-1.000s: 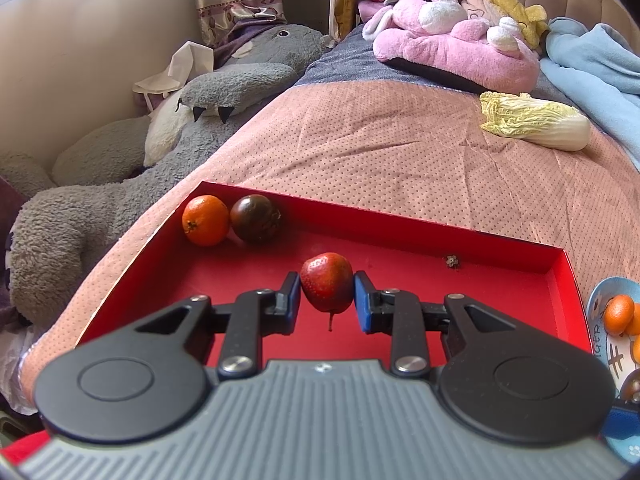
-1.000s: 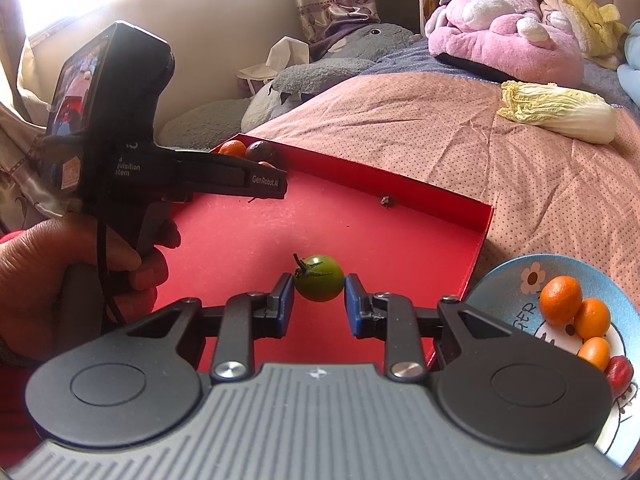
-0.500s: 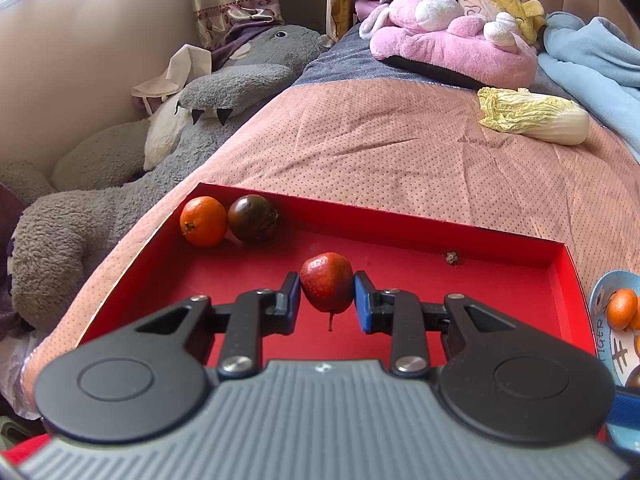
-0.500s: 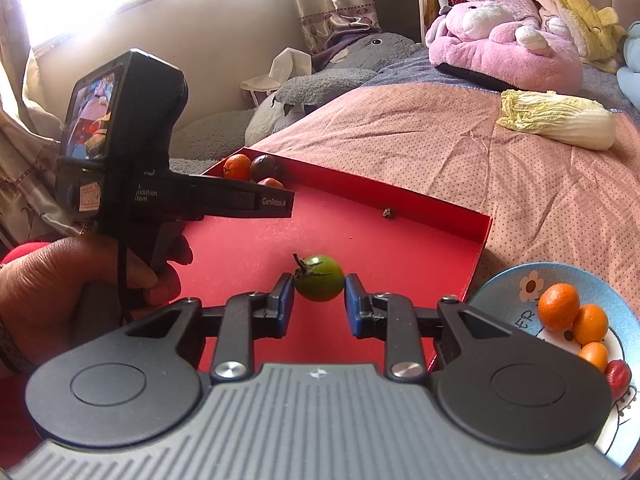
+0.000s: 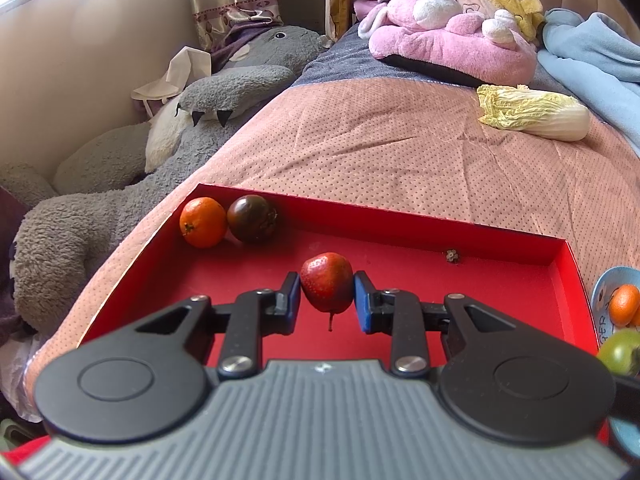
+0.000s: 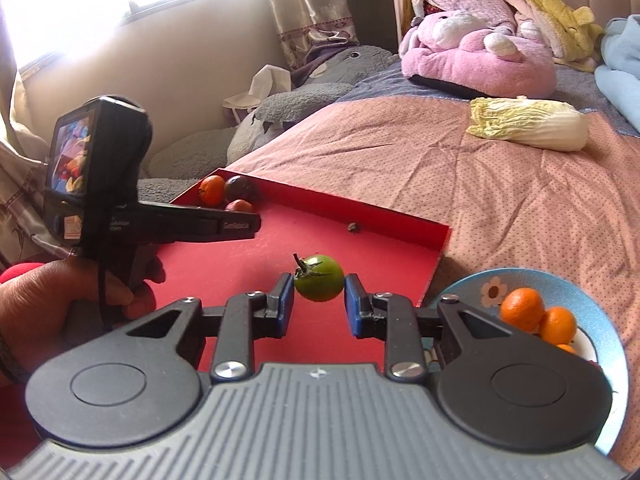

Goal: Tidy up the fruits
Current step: 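Carry the green tomato onto the blue plate with the right gripper while the left carries the red tomato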

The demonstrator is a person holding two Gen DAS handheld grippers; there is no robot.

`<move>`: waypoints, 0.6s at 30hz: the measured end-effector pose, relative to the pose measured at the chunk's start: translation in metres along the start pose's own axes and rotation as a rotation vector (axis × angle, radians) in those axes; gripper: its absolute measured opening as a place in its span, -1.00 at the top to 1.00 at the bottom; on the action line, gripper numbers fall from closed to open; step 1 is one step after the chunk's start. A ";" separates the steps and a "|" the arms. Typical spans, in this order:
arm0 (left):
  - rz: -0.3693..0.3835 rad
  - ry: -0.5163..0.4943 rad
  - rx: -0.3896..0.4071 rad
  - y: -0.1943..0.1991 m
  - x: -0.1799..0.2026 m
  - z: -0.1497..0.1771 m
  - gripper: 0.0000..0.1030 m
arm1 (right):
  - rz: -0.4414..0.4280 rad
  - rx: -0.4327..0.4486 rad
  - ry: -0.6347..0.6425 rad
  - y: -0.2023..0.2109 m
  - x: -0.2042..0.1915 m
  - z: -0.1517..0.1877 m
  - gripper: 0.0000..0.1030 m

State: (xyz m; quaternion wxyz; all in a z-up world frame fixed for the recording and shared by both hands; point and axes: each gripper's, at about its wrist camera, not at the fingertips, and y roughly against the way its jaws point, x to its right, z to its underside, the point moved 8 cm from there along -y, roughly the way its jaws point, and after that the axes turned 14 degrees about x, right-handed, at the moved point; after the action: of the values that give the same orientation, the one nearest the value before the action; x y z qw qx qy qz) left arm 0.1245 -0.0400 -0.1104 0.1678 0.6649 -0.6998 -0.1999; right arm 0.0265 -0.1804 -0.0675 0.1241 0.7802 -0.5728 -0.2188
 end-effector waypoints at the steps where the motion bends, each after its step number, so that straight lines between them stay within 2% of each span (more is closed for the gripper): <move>1: -0.001 -0.001 0.001 0.000 0.000 0.000 0.38 | 0.009 0.003 -0.004 0.002 0.005 -0.001 0.38; 11: 0.000 -0.009 0.003 0.000 0.002 0.001 0.38 | 0.133 0.019 -0.041 0.021 0.064 0.001 0.38; 18: 0.002 -0.016 0.003 0.000 0.002 0.002 0.38 | 0.233 -0.001 -0.060 0.026 0.110 0.016 0.38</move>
State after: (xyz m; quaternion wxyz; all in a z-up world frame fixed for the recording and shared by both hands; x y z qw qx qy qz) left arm 0.1232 -0.0423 -0.1119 0.1616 0.6630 -0.7019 -0.2039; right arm 0.0239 -0.2916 -0.0921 0.1319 0.7015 -0.6628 -0.2264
